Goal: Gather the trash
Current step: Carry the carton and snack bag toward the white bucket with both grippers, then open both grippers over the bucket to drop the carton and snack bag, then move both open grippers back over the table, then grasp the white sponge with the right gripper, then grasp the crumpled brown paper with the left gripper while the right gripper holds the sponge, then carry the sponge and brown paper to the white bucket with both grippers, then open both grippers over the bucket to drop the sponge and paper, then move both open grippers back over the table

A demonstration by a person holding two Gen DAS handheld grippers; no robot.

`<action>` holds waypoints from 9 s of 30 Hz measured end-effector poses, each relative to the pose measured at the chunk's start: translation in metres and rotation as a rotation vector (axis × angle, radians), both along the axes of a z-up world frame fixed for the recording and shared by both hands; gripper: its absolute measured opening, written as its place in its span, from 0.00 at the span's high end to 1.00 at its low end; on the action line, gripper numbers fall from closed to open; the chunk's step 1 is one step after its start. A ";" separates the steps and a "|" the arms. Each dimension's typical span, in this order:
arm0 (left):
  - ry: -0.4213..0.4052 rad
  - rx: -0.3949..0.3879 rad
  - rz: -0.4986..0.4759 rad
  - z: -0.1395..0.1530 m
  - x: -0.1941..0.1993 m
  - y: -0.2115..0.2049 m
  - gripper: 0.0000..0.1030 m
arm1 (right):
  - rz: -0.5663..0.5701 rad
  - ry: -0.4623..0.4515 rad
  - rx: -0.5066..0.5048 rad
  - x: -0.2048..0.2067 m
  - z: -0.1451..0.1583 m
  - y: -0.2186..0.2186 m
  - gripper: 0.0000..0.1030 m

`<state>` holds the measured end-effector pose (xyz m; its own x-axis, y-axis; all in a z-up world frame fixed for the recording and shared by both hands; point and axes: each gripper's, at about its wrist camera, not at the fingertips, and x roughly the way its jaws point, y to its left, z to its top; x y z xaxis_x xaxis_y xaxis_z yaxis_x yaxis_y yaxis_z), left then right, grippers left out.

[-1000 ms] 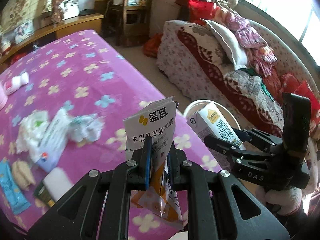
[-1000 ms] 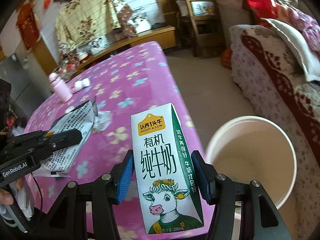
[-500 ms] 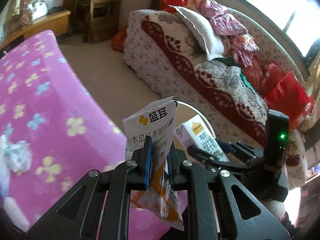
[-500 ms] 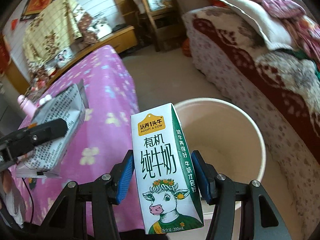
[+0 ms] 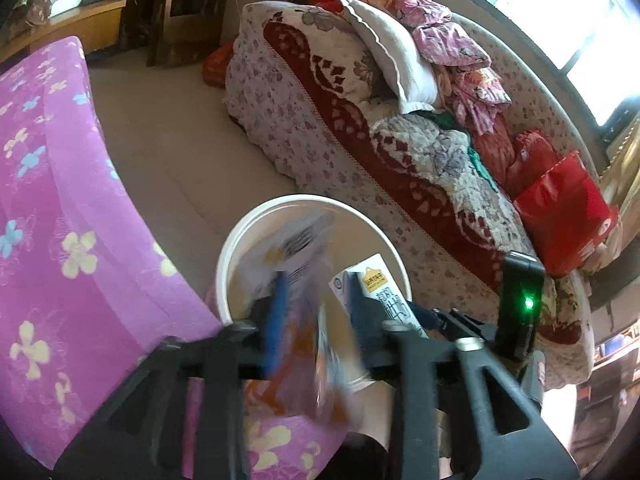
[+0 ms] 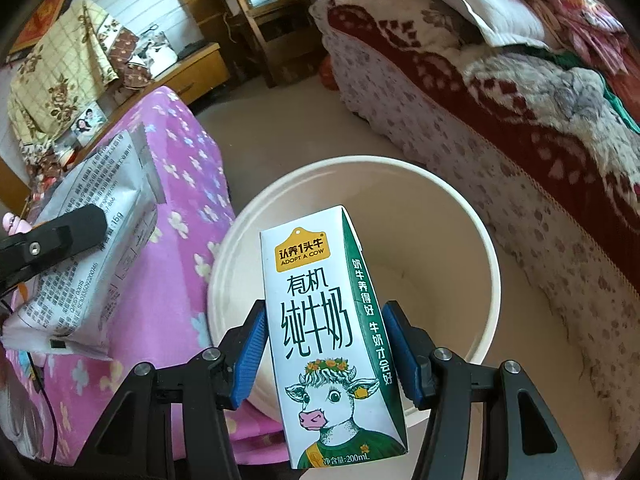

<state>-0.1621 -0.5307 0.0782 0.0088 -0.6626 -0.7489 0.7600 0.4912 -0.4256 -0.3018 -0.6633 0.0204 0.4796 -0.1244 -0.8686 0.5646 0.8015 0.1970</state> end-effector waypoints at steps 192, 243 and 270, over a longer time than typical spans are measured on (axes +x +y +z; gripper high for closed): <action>-0.128 0.157 0.032 -0.015 -0.022 -0.008 0.83 | 0.074 -0.050 0.009 -0.009 0.023 0.004 0.64; -0.238 0.154 0.328 0.016 0.009 0.140 0.45 | 0.218 -0.097 -0.003 0.048 0.051 0.099 0.40; -0.039 0.190 0.664 -0.016 0.037 0.362 0.45 | 0.517 -0.051 0.042 0.130 0.035 0.249 0.35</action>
<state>-0.1246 -0.1690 0.0624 0.3963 -0.3652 -0.8424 0.2857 0.9210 -0.2649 -0.1716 -0.4141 0.0556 0.5110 0.1747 -0.8416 0.0856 0.9639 0.2520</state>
